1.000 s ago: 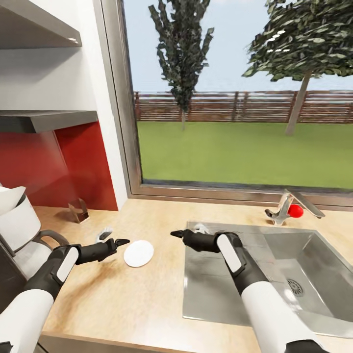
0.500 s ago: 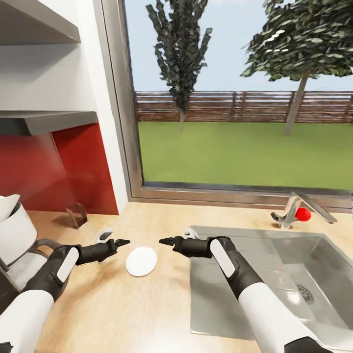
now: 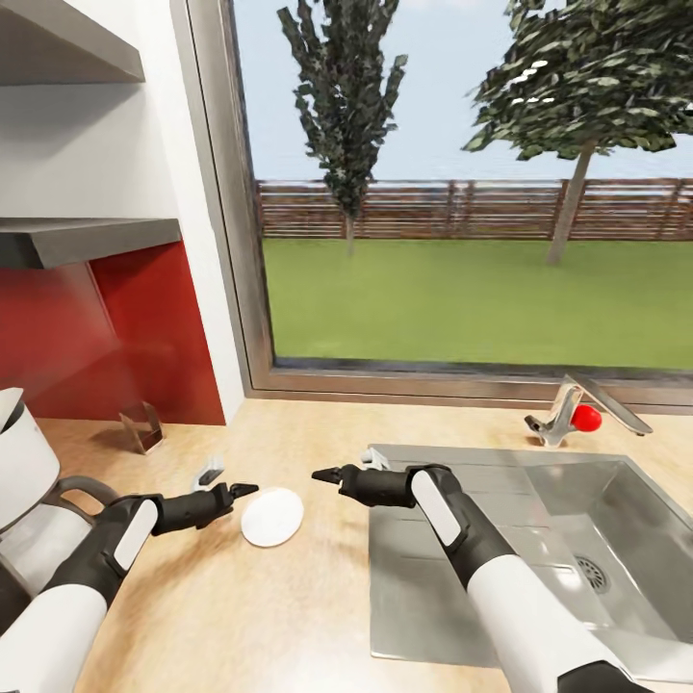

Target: Set up a coffee station on the kitchen countertop: keep the coffee maker on the countertop, move the bottle of coffee from the kitchen shelf to the counter next to the coffee maker, place a paper coffee filter on top of the coffee maker, put the saucer next to the coffee maker with the coffee cup on the saucer, and place the electric kettle next to the coffee maker.

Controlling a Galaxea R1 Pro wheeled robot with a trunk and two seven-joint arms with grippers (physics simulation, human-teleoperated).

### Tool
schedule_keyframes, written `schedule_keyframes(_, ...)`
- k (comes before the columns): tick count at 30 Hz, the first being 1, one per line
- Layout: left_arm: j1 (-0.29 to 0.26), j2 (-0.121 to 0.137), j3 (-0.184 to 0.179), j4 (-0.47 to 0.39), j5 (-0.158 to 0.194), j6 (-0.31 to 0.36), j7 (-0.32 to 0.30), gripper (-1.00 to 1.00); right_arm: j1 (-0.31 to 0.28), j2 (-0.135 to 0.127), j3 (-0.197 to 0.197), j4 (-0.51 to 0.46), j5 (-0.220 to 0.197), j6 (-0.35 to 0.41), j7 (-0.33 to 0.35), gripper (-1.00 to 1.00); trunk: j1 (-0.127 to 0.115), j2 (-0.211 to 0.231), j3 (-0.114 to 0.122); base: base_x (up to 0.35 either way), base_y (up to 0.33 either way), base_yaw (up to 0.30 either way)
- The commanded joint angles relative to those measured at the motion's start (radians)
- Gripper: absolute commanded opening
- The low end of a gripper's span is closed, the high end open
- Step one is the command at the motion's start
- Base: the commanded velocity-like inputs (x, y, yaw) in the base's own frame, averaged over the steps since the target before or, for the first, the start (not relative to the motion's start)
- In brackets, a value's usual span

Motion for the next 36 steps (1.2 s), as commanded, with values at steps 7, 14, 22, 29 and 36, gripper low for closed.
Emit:
schedule_keyframes(7,0.021,-0.001,0.002,-0.001,-0.006,0.006,-0.007,1.00,-0.001,0.024,0.004,0.079,0.001,-0.089,0.007,1.00,0.001,-0.002,-0.002,0.000,0.001,0.000)
schedule_keyframes(14,0.022,-0.002,0.001,-0.001,-0.007,0.006,-0.005,1.00,-0.001,0.031,0.003,0.083,0.002,-0.102,0.007,1.00,0.001,-0.002,-0.002,0.041,0.133,0.000)
schedule_keyframes(22,0.022,-0.003,0.001,0.000,-0.008,0.006,-0.007,1.00,-0.001,0.031,0.003,0.083,0.003,-0.102,0.007,1.00,0.001,-0.002,-0.002,0.043,0.037,0.000)
schedule_keyframes(29,0.022,-0.004,0.001,0.000,-0.007,0.006,-0.008,1.00,-0.001,0.028,0.003,0.086,0.006,-0.102,0.007,1.00,0.001,-0.002,-0.002,0.088,0.069,0.000)
schedule_keyframes(36,0.037,-0.021,0.000,0.000,-0.008,0.006,-0.006,1.00,-0.001,0.032,0.004,0.145,0.002,-0.104,0.007,1.00,0.001,-0.002,-0.002,0.003,0.002,0.000)
